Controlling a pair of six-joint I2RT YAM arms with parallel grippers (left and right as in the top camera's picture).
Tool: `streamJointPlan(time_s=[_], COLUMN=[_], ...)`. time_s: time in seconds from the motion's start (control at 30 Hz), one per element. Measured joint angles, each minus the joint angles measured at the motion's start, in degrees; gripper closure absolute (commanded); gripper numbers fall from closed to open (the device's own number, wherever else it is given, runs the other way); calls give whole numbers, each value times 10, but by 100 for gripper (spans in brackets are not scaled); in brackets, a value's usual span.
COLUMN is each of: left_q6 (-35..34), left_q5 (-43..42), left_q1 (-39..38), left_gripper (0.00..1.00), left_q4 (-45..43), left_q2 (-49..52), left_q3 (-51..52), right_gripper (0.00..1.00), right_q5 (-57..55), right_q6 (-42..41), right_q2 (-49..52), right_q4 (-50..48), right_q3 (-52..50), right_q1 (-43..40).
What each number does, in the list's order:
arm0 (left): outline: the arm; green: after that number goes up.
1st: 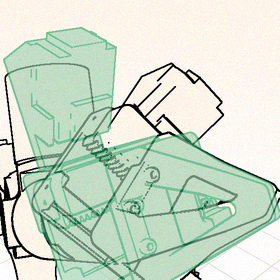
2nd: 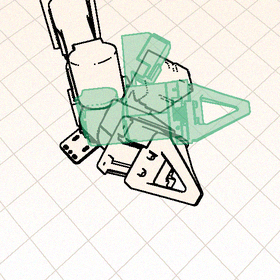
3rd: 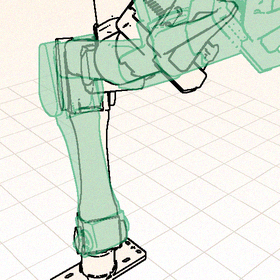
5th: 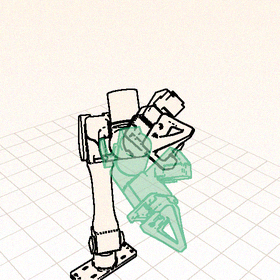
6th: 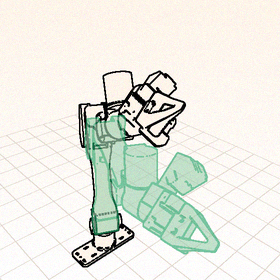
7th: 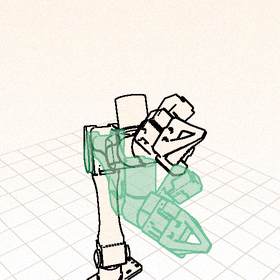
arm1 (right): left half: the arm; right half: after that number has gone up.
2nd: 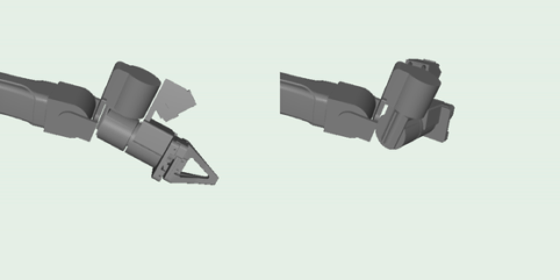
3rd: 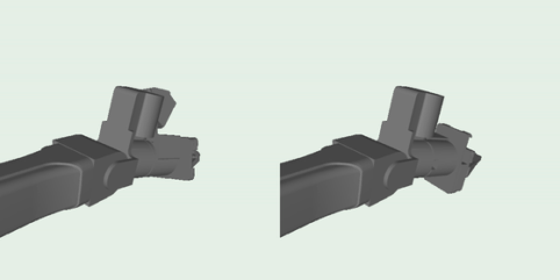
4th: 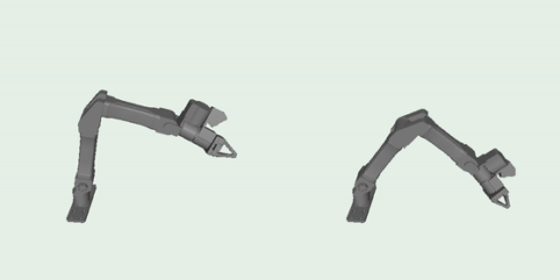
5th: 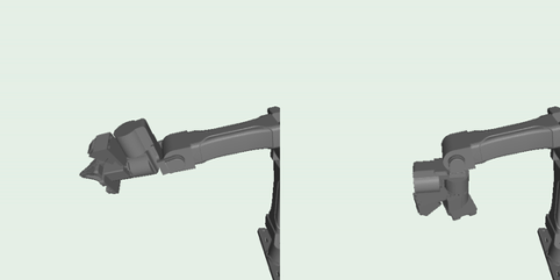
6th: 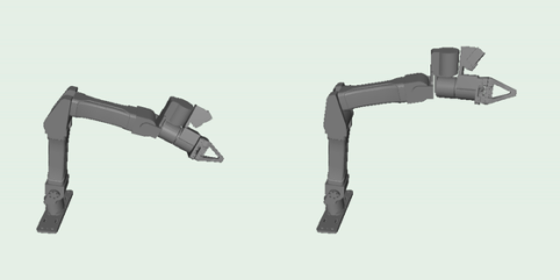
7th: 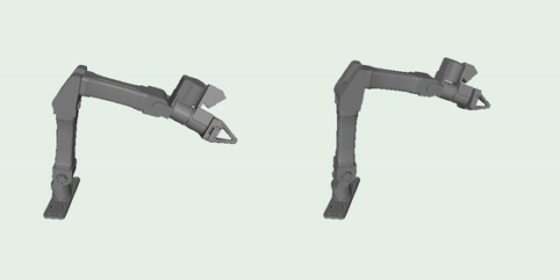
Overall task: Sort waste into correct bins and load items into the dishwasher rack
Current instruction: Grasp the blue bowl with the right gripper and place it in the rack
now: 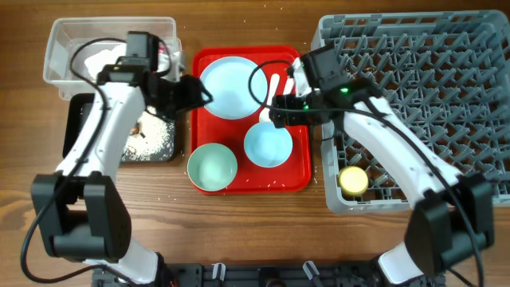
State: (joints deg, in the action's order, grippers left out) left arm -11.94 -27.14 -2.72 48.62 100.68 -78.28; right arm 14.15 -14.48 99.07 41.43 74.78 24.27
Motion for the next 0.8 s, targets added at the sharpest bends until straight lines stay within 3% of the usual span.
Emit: streamJointPlan(time_s=[0.17,0.23,0.27,0.33,0.5,0.63,0.7,0.8], left_q6=[-12,-13,-13,-13,-13,-20,-22,-23], left_q5=[0,0,0,0,0,0,0,0], left_q1=[61,62,62,62,62,62,62,62], left_gripper=[36,36,36,35,27,4,0,0], left_q4=[0,0,0,0,0,0,0,0], left_q2=[0,0,0,0,0,0,0,0], left_q3=[0,0,0,0,0,0,0,0], right_gripper=[32,41,67,94,96,96,96,96], right_q5=[-5,-7,-7,-7,-9,-22,-57,-210], right_q6=[46,54,57,62,67,60,45,2], right_q2=[82,107,121,140,141,118,54,-84], right_q4=[-4,-4,-4,-4,-2,27,43,24], right_q3=[0,0,0,0,0,1,17,52], right_q1=[4,4,4,4,4,3,-6,-30])
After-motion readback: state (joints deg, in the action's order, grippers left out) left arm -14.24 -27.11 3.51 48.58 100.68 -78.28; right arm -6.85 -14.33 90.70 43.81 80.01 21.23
